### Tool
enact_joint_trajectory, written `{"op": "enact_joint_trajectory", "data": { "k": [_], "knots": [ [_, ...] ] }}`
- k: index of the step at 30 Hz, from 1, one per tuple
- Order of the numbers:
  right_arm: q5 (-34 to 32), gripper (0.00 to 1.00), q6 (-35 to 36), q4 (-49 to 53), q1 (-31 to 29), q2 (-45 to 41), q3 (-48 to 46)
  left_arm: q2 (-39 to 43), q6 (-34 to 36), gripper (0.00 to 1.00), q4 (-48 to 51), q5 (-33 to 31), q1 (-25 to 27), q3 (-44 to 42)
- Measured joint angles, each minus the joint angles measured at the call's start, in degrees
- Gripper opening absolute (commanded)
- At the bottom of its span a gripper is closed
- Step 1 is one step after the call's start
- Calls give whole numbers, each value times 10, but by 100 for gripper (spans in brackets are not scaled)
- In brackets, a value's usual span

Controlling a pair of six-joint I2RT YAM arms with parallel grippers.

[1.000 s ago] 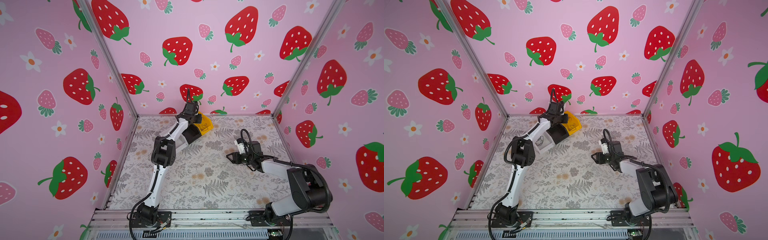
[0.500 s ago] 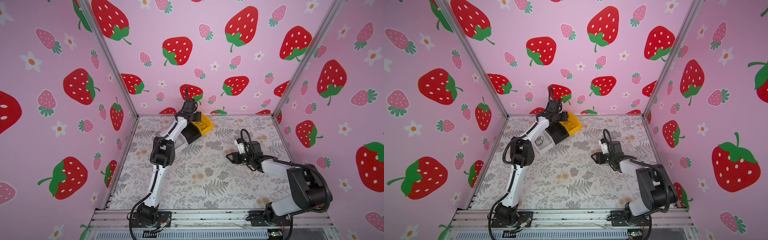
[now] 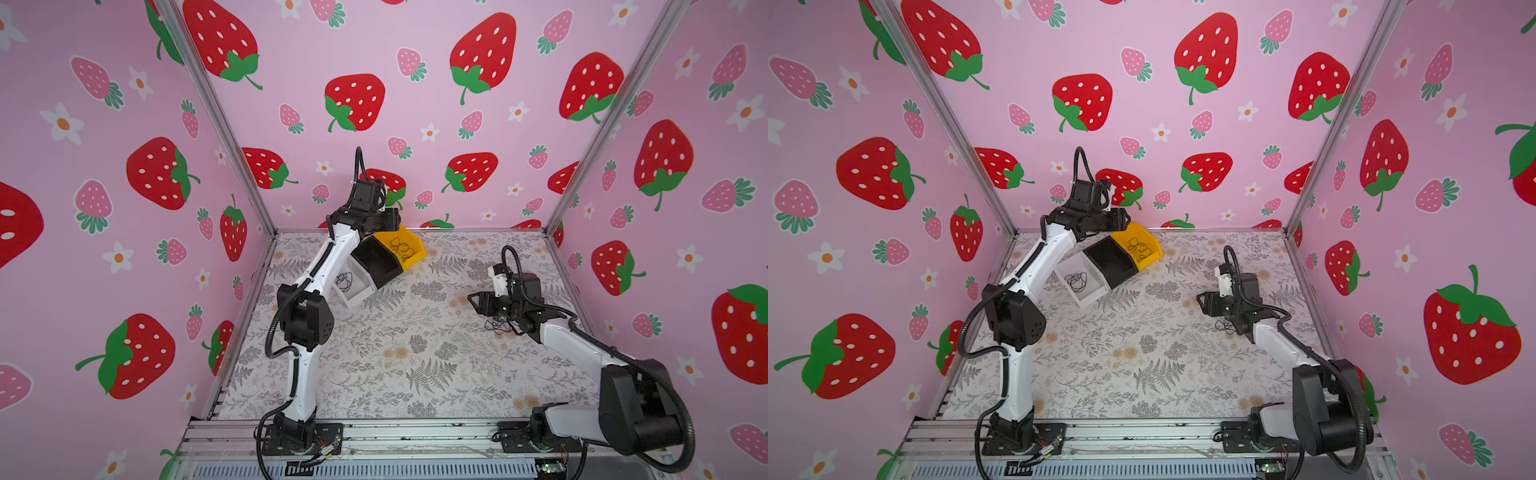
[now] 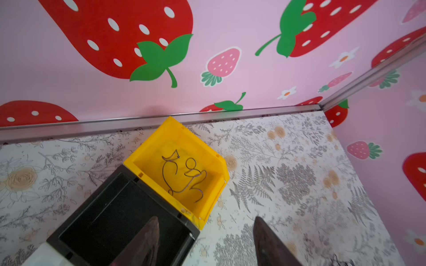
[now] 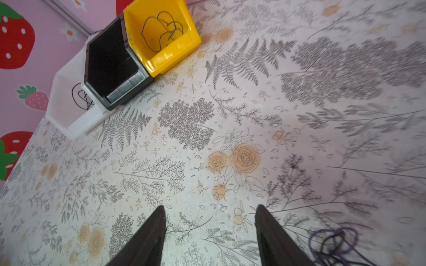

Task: Untangle the cables
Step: 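Move the left gripper from the bin to the remaining tangle while right hovers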

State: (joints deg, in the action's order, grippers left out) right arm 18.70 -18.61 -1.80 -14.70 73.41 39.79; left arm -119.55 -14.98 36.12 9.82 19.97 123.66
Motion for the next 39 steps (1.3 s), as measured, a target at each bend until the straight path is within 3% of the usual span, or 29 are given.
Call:
{"op": "enact_joint_trajectory", "data": {
  "k": [3, 7, 14, 18, 22, 31, 39],
  "knots": [
    [-38, 65, -10, 39, 30, -35, 4, 75, -2, 60, -6, 34, 17, -96],
    [-73, 64, -20, 94, 69, -36, 5, 115, -15, 56, -17, 81, 71, -168],
    [-80, 60, -37, 143, 115, -31, -4, 54, -73, 49, -56, 168, 204, -208],
    [-75, 58, -47, 149, 141, -62, -22, -41, -107, 51, -53, 203, 263, -170],
    [-69, 58, -54, 149, 158, -87, -31, -138, -120, 52, -7, 216, 289, -75],
    [-52, 57, -56, 148, 166, -93, -48, -241, -124, 54, 62, 224, 294, 87],
    [-45, 55, -56, 147, 168, -93, -48, -301, -134, 54, 94, 234, 294, 144]
  ]
}}
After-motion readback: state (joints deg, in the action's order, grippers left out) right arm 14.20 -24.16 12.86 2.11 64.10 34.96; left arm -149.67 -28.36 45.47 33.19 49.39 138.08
